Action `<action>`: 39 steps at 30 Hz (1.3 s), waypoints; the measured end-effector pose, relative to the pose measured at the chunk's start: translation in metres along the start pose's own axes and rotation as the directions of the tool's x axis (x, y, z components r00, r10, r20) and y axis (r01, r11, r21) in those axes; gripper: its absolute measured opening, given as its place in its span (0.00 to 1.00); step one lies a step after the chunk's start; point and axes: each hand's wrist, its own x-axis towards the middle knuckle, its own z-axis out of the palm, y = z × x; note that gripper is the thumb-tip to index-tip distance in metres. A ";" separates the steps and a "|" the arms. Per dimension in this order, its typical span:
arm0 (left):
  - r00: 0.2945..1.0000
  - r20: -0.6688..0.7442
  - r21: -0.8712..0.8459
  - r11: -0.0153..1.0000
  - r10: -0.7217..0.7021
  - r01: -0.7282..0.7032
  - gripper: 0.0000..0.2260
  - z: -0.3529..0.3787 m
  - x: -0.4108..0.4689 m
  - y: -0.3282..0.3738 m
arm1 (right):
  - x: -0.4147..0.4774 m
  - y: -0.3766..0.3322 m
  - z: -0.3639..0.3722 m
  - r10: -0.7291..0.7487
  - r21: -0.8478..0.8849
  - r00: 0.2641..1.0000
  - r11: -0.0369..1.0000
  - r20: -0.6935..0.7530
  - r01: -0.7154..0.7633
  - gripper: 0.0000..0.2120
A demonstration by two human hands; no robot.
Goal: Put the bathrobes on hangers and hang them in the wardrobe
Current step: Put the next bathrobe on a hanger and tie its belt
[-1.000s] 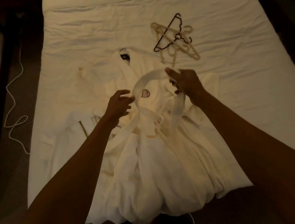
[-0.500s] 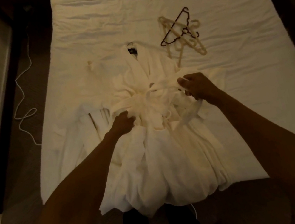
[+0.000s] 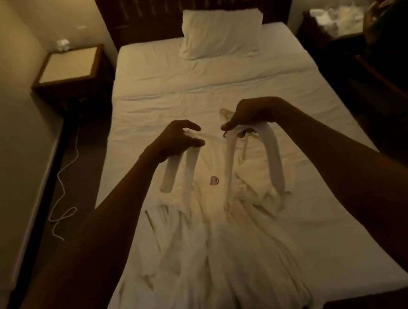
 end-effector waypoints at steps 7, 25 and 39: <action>0.999 0.030 0.222 0.975 0.014 -0.020 0.12 -0.102 -0.005 0.054 | -0.039 -0.041 -0.075 0.101 -0.041 0.989 0.994 0.105 -0.097 0.23; 0.782 -0.517 0.381 0.912 0.347 -0.152 0.06 -0.285 -0.031 0.114 | -0.048 -0.141 -0.121 -0.118 0.098 0.993 0.989 0.032 0.114 0.21; 0.944 -0.121 0.300 0.918 0.308 -0.261 0.06 -0.244 -0.024 0.136 | -0.082 -0.180 -0.155 -0.280 0.232 0.902 0.902 -0.329 0.365 0.17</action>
